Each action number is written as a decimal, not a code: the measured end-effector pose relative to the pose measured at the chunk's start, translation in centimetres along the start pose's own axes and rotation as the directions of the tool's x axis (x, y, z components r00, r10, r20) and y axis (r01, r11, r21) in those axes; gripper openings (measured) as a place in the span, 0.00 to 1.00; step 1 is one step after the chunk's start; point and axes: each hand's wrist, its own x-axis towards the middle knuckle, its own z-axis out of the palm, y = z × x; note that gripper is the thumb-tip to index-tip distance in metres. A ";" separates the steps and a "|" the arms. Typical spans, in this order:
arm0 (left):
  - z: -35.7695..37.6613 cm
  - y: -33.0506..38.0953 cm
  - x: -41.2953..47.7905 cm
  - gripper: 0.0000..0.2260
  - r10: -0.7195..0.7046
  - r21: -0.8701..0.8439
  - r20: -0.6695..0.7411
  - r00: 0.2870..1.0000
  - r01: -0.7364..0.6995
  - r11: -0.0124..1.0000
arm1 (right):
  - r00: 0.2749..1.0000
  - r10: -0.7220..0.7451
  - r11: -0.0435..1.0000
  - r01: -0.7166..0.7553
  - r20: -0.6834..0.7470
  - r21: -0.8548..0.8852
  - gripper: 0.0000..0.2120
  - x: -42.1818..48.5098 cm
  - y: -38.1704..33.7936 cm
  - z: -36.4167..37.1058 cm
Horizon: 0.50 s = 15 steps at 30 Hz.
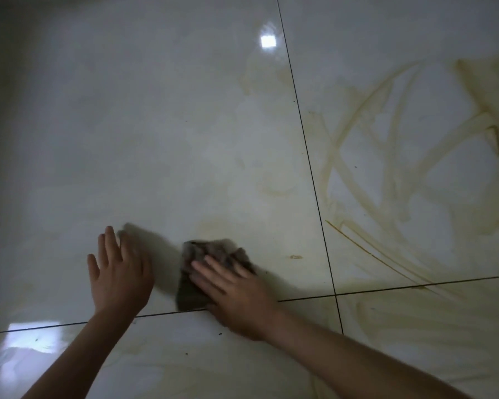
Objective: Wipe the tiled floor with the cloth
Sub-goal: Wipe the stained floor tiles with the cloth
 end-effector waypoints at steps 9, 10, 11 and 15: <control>1.6 3.8 -3.7 0.32 0.377 0.017 0.045 0.925 -0.378 0.926 | 0.973 0.220 0.957 -0.201 0.072 -0.209 0.27 -6.7 14.5 -4.5; 1.9 4.4 -4.1 0.32 0.398 0.026 0.057 0.916 -0.400 0.916 | 0.951 0.307 0.937 -0.296 0.034 -0.184 0.27 -4.7 14.5 -4.8; 2.2 5.0 -4.4 0.33 0.415 0.035 0.064 0.907 -0.418 0.908 | 0.913 0.408 0.904 -0.404 -0.002 -0.143 0.27 -2.6 14.2 -4.9; 2.7 6.5 -4.4 0.32 0.431 0.037 0.060 0.900 -0.434 0.900 | 0.822 0.565 0.823 -0.568 -0.071 -0.016 0.27 0.0 11.3 -3.8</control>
